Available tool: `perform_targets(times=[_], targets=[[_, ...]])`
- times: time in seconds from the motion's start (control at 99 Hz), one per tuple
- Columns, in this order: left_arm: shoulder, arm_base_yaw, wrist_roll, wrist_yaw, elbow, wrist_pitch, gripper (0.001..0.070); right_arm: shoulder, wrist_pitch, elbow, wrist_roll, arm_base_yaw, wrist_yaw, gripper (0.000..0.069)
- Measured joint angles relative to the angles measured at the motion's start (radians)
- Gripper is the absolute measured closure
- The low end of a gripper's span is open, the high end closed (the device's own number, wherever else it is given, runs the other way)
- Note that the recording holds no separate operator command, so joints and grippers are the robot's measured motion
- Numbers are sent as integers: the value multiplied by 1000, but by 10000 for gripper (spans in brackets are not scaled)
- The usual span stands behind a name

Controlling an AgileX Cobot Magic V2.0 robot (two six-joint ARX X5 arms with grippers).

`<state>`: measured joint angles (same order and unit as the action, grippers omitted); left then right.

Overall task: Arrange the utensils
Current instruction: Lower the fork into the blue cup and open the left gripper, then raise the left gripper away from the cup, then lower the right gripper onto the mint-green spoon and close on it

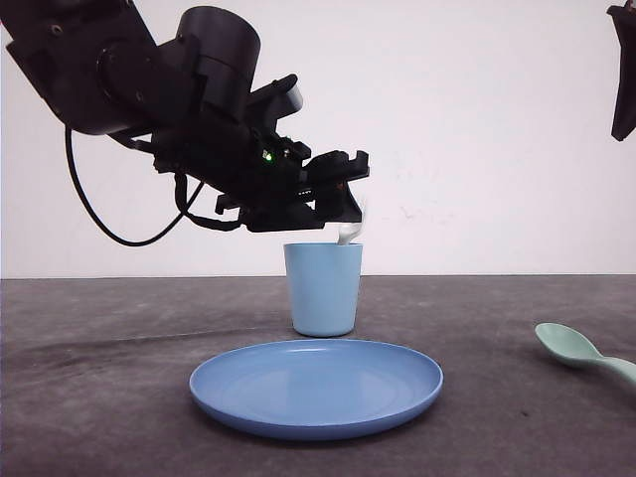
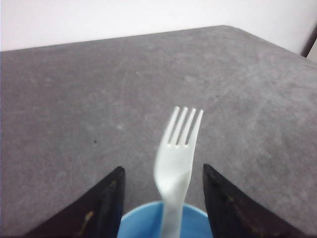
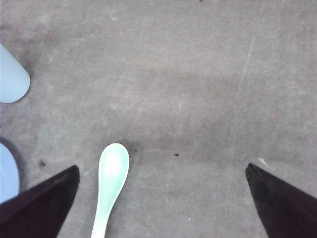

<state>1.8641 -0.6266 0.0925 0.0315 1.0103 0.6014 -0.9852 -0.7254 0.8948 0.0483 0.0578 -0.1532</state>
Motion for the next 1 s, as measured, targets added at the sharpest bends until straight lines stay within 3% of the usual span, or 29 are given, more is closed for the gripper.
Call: perform_targets(times=[0.283, 0.515, 0.747, 0.899, 1.0], targets=[[-277, 11, 3, 0, 0, -266, 413, -16, 0, 0, 0, 0, -10, 12], [-580, 105, 3, 0, 0, -583, 413, -129, 3, 0, 0, 31, -87, 25], [-818, 296, -31, 0, 0, -896, 413, -274, 14, 0, 1, 89, -133, 78], [-849, 452, -50, 0, 0, -1070, 413, -356, 44, 0, 5, 125, -133, 79], [-851, 542, -52, 21, -16, -1100, 413, -406, 69, 0, 10, 142, -134, 79]])
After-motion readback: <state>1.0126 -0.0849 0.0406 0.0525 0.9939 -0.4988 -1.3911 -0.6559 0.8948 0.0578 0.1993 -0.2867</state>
